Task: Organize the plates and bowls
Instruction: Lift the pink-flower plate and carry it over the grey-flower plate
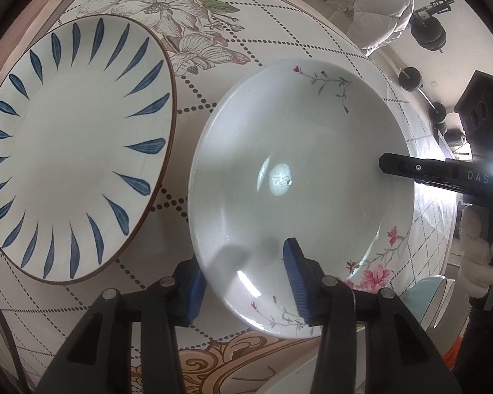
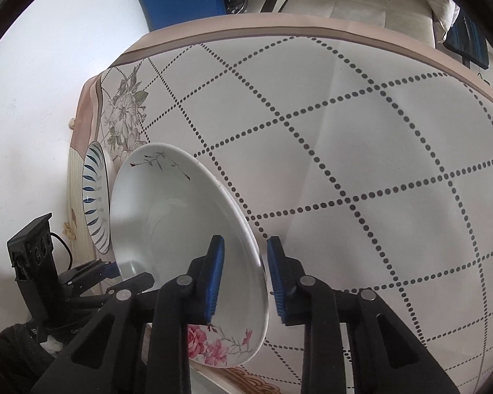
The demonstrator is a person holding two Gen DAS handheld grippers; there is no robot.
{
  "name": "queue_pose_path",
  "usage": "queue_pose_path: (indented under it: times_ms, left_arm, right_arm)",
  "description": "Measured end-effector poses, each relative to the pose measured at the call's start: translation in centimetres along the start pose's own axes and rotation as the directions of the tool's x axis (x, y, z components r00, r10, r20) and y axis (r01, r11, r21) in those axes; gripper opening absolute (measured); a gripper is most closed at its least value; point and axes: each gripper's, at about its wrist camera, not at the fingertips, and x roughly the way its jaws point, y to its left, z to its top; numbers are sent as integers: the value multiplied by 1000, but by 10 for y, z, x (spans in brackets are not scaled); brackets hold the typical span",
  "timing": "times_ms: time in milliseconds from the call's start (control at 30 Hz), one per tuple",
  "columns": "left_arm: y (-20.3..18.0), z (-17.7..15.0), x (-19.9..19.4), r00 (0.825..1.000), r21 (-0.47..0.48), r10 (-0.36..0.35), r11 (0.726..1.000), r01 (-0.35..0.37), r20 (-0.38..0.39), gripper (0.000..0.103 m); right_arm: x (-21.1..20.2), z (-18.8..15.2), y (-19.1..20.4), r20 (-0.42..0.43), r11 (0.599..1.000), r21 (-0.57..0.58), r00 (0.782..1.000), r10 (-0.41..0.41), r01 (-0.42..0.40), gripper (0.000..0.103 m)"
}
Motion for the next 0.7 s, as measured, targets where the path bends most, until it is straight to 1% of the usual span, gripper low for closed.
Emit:
queue_pose_path:
  times_ms: [67,100,167,267,500,700]
  left_arm:
    - [5,0,-1,1000,-20,5,1000,-5,4,30]
    - [8,0,-2,1000,-29,7,1000,-7,7,28]
    - [12,0,-4,1000,-43,18,999,-17,23,22]
    - [15,-3,-6,998,-37,29,999,-27,50,21]
    - [9,-8,-12,996,4,59,998,-60,74,21]
    - [3,-11,-19,993,49,66,996,-71,101,21]
  right_arm:
    - [0,0,-1,1,1000,-4,1000,-2,2,23]
    - [0,-1,-2,3,1000,-2,1000,-9,9,16]
    - [0,-2,-5,13,1000,9,1000,5,-5,16]
    - [2,-7,-1,29,1000,-27,999,-15,15,15]
    - [1,-24,-4,54,1000,-9,999,-11,11,14]
    - [-7,-41,-8,87,1000,17,996,1,-3,12]
